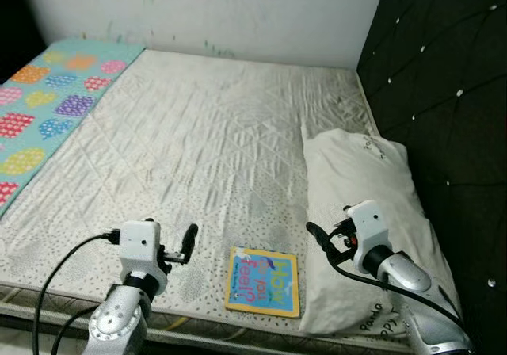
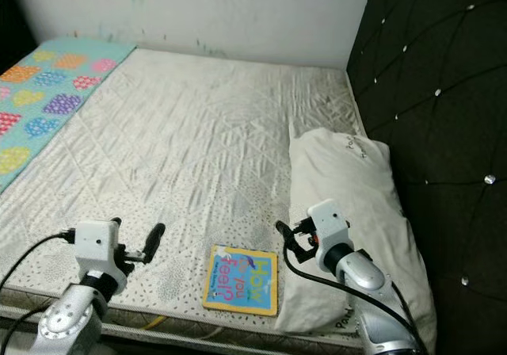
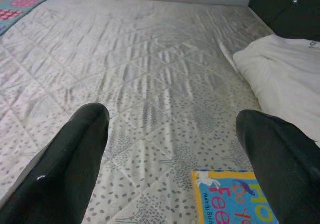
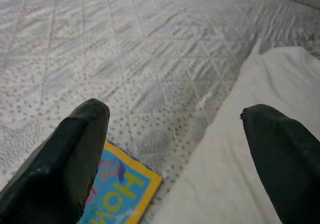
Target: Clean up the room
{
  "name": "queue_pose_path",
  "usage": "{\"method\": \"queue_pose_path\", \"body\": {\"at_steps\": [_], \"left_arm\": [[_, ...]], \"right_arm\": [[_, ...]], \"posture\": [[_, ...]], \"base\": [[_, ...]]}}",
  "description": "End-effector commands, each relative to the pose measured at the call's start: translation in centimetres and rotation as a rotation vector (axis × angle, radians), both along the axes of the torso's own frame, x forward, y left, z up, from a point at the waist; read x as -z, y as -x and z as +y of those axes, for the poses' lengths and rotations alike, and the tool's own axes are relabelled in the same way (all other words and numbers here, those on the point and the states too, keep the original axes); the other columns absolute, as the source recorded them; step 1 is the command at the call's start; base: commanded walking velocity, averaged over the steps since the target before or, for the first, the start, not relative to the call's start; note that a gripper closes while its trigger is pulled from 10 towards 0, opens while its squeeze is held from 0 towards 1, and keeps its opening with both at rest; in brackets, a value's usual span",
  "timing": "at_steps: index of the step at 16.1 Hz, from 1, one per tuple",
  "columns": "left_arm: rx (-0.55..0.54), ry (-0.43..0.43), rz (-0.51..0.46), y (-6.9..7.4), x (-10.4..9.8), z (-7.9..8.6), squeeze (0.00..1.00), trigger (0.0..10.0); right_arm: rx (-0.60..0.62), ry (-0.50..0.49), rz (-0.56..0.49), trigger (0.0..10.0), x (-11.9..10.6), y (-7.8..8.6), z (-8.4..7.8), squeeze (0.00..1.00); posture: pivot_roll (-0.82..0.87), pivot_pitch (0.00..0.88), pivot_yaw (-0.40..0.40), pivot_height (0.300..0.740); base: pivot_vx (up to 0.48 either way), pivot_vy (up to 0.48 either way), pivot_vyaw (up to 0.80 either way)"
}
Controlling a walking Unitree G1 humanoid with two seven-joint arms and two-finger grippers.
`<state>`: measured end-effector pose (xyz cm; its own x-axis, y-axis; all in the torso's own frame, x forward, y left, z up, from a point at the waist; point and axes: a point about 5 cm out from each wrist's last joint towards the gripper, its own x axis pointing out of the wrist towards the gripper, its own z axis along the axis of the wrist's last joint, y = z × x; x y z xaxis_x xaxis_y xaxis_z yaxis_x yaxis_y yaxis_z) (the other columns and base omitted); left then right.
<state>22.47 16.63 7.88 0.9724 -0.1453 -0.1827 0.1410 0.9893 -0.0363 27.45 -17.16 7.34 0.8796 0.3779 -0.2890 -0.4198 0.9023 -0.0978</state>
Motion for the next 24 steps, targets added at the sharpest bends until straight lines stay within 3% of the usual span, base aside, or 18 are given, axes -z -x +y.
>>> {"method": "queue_pose_path", "body": {"at_steps": [1, 2, 3, 4, 5, 6, 11, 24], "left_arm": [[-0.002, -0.009, 0.004, 0.1, 0.1, -0.1, 0.80, 10.0], [-0.006, -0.002, 0.014, 0.0, 0.3, -0.3, 0.34, 10.0], [-0.006, 0.012, 0.010, -0.3, 0.3, -0.5, 0.38, 10.0], [-0.007, 0.021, 0.005, -0.6, 0.2, -0.8, 0.35, 10.0], [-0.004, 0.023, 0.004, -0.7, 0.2, -0.9, 0.11, 10.0], [0.007, 0.026, -0.003, -1.2, -0.1, -1.4, 0.00, 10.0], [-0.021, 0.043, 0.001, -1.1, -0.1, -1.3, 0.00, 10.0], [0.037, 0.104, -0.001, -1.3, -0.4, -2.0, 0.00, 10.0]], "right_arm": [[0.003, 0.006, 0.011, 10.0, 0.2, 0.0, -0.1, 0.00], [0.013, -0.003, 0.005, 10.0, 0.2, 0.0, 0.1, 0.00], [0.030, -0.005, -0.003, 10.0, 0.1, -0.1, 0.2, 0.00], [0.043, 0.010, -0.012, 10.0, 0.0, -0.1, 0.0, 0.00], [0.051, 0.009, -0.009, 10.0, 0.0, -0.1, 0.0, 0.00], [0.063, -0.006, -0.003, 10.0, -0.2, -0.3, -0.1, 0.00], [0.077, -0.016, 0.017, 10.0, -0.1, -0.3, 0.0, 0.00], [0.114, -0.033, 0.004, 10.0, -0.5, -0.7, 0.3, 0.00]], "posture": [[-0.07, 0.000, -0.021, 0.740], [-0.08, 0.000, -0.018, 0.740], [-0.08, 0.000, -0.015, 0.740], [-0.09, 0.000, -0.012, 0.740], [-0.09, 0.000, -0.011, 0.740], [-0.10, 0.015, -0.008, 0.740], [-0.10, 0.044, -0.015, 0.740], [-0.11, 0.080, -0.003, 0.740]], "base": [[0.000, 0.000, 0.00], [0.000, 0.000, 0.00], [0.000, 0.000, 0.00], [0.000, 0.000, 0.00], [0.000, 0.000, 0.00], [0.000, 0.000, 0.00], [0.000, 0.000, 0.00], [0.000, 0.000, -0.10]]}}
